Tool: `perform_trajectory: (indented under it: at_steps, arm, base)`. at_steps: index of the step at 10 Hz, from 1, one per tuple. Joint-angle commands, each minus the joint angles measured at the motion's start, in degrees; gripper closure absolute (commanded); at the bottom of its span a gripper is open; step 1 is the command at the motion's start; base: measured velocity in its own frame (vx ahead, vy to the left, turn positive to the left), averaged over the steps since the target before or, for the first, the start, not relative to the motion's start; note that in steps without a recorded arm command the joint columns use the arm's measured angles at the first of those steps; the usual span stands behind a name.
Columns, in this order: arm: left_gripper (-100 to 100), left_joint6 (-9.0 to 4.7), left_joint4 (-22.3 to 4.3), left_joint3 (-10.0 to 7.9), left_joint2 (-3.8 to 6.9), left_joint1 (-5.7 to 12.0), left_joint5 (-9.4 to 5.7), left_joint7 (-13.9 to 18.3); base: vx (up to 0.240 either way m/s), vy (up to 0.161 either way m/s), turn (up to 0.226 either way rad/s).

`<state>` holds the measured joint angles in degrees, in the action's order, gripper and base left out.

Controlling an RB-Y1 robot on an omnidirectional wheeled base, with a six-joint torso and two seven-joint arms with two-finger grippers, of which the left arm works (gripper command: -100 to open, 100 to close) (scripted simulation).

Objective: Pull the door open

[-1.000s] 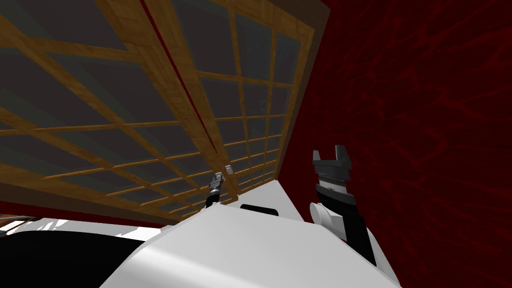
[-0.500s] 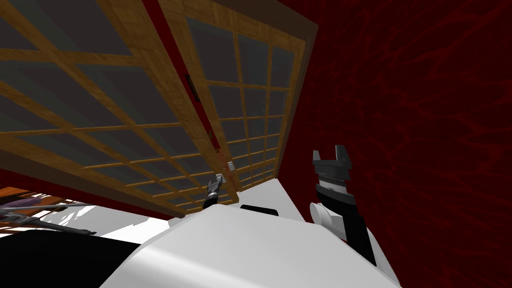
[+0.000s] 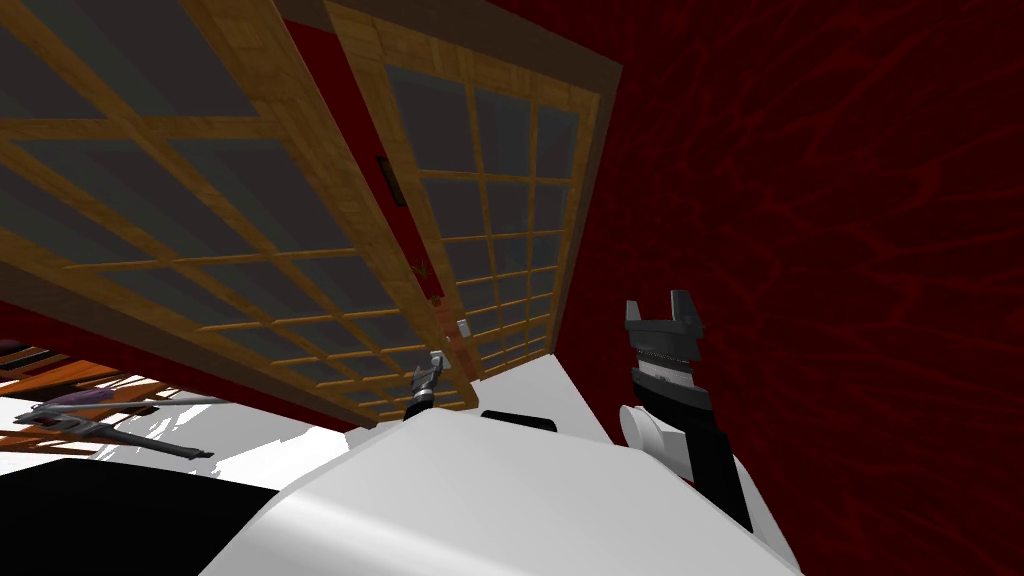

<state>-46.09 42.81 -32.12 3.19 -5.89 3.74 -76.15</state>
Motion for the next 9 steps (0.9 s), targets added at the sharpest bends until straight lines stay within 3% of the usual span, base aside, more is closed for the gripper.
perform_trajectory:
  at_steps: [1, 9]
  arm:
    - [100, 1.46, -0.22, -1.47, 1.69, -1.60, -0.74, 0.73]
    - [100, 1.46, -0.22, -1.47, 1.69, -1.60, -0.74, 0.73]
  base:
    - [-0.055, -0.003, -0.016]
    - [-0.001, -0.001, 0.002]
